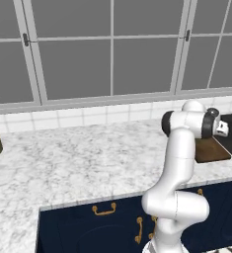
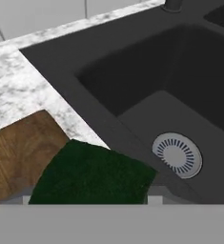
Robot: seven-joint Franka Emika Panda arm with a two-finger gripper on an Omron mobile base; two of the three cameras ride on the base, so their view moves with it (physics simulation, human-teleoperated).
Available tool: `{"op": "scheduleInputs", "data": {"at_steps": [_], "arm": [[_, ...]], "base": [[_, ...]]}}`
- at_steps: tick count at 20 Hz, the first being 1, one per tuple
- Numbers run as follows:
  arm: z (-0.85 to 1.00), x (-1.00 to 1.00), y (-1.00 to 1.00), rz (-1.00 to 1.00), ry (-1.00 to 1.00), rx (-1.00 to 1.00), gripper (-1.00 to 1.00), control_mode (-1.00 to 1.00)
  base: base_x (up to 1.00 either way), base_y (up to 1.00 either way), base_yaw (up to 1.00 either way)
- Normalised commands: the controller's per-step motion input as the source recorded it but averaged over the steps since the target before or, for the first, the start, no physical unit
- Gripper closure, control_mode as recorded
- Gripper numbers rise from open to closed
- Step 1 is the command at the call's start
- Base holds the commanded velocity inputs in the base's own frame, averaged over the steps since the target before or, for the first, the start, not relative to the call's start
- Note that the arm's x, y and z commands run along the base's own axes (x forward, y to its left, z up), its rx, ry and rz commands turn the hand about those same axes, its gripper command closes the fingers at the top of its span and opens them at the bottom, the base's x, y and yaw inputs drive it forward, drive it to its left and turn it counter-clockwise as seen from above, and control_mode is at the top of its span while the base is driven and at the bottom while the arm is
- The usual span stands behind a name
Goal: Pick up the sponge from the counter and clean the cutting board by briefly scrubbing or pressing down on the cutting board. Once finished, release the sponge.
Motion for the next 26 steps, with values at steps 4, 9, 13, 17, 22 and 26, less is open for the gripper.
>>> {"op": "scheduleInputs", "data": {"at_steps": [4,9,13,17,22,26], "arm": [[-0.53,-1.0,-0.25,0.0,0.0,0.0,1.0,-1.0],[-0.46,-1.0,-0.17,0.0,0.0,0.0,1.0,-1.0],[-0.49,-1.0,0.0,0.0,0.0,0.0,1.0,-1.0],[-0.47,-1.0,0.0,0.0,0.0,0.0,1.0,-1.0],[-0.59,-1.0,-0.02,0.0,0.0,0.0,1.0,-1.0],[-0.75,-1.0,0.0,0.0,0.0,0.0,1.0,-1.0]], "base": [[0.0,0.0,0.0],[0.0,0.0,0.0],[0.0,0.0,0.0],[0.0,0.0,0.0],[0.0,0.0,0.0],[0.0,0.0,0.0]]}}
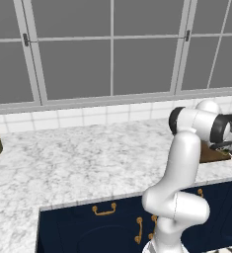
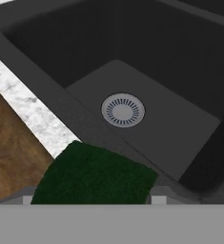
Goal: Pick up the sponge from the counter and clean the cutting board by briefly scrubbing or pressing down on the cutting board. Once finished, release the sponge.
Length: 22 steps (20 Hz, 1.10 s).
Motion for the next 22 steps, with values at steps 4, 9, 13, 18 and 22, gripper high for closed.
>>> {"op": "scheduleInputs", "data": {"at_steps": [4,9,13,18,22], "arm": [[-0.79,-1.0,0.0,0.0,0.0,0.0,1.0,-1.0],[-0.82,-1.0,0.0,0.0,0.0,0.0,1.0,-1.0],[-0.76,-1.0,0.0,0.0,0.0,0.0,1.0,-1.0],[-0.66,-1.0,0.0,0.0,0.0,0.0,1.0,-1.0],[-0.61,-1.0,0.03,0.0,0.0,0.01,1.0,-1.0]], "base": [[0.0,0.0,0.0],[0.0,0.0,0.0],[0.0,0.0,0.0],[0.0,0.0,0.0],[0.0,0.0,0.0]]}}
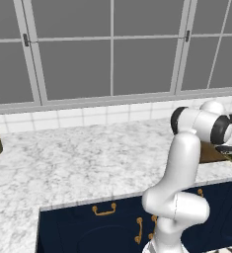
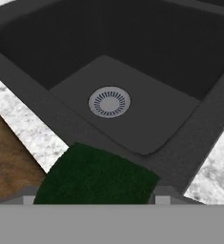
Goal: Pick up the sponge from the counter and clean the cutting board by briefly scrubbing or pressing down on the cutting board. Once finished, release the sponge.
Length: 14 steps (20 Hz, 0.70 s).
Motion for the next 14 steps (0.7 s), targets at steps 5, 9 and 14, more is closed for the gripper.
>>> {"op": "scheduleInputs", "data": {"at_steps": [5,9,14], "arm": [[-0.31,-1.0,0.45,0.0,0.0,0.04,1.0,-1.0],[0.84,-0.4,0.13,0.06,-0.21,0.04,1.0,-1.0],[0.98,0.43,0.11,0.07,-0.2,0.0,1.0,-1.0]], "base": [[0.0,0.0,0.0],[0.0,0.0,0.0],[0.0,0.0,0.0]]}}
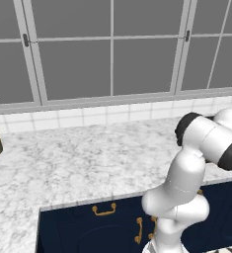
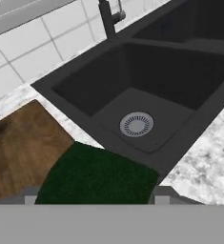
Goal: Pick up the sponge from the counter and clean the cutting board by briefly scrubbing or pressing down on the cutting board. Once finished, release the sponge.
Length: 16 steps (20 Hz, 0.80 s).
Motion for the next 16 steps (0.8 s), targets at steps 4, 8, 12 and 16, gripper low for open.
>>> {"op": "scheduleInputs", "data": {"at_steps": [4,8,12,16], "arm": [[0.62,0.94,0.16,0.03,-0.02,0.0,1.0,-1.0],[0.32,1.0,0.29,0.03,0.1,0.0,1.0,-1.0],[0.03,0.61,0.63,0.01,0.1,-0.01,1.0,-1.0],[0.0,0.49,0.36,0.0,0.03,-0.02,1.0,-1.0]], "base": [[0.0,0.0,0.0],[0.0,0.0,0.0],[0.0,0.0,0.0],[0.0,0.0,0.0]]}}
